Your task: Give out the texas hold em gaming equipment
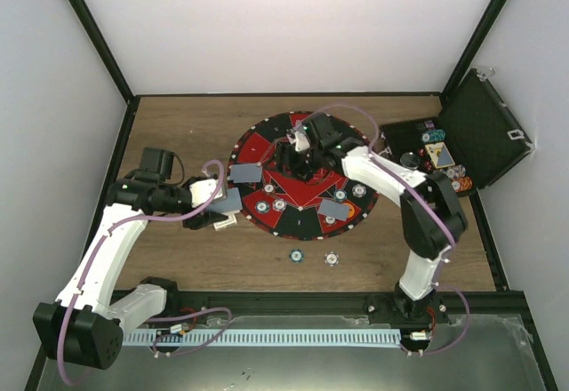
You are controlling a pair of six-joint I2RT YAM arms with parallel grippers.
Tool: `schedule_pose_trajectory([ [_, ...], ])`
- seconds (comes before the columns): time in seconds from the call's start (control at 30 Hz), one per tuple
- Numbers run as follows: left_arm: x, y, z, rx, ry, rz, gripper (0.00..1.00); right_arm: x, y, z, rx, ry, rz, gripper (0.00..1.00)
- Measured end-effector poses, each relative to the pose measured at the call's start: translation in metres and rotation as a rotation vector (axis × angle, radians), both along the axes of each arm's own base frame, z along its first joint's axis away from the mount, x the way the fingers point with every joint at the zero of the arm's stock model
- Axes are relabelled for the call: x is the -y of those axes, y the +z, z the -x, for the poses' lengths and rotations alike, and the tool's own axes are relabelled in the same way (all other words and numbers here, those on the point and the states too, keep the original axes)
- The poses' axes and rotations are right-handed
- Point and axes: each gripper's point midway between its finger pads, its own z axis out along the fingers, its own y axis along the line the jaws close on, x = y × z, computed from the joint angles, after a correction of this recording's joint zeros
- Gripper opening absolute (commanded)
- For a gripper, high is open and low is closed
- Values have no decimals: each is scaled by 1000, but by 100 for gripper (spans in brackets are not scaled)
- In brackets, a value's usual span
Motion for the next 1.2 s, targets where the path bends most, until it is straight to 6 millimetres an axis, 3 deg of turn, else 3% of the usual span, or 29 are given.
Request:
schedule_pose_trajectory([
  [0.2,0,0,0,0,0,0,8,1,40,42,23,37,-144,86],
  [0.37,0,0,0,0,0,0,8,-24,73,78,52,126,-262,85],
  [0.5,0,0,0,0,0,0,8,-45,82,101,44,192,-310,84],
  [0.63,0,0,0,0,0,1,8,-64,78,119,19,251,-327,82],
  [0.87,0,0,0,1,-1,2,8,-91,55,133,-43,313,-313,80],
  [1.2,0,1,0,6,-1,3,8,-114,47,132,-96,351,-360,75],
])
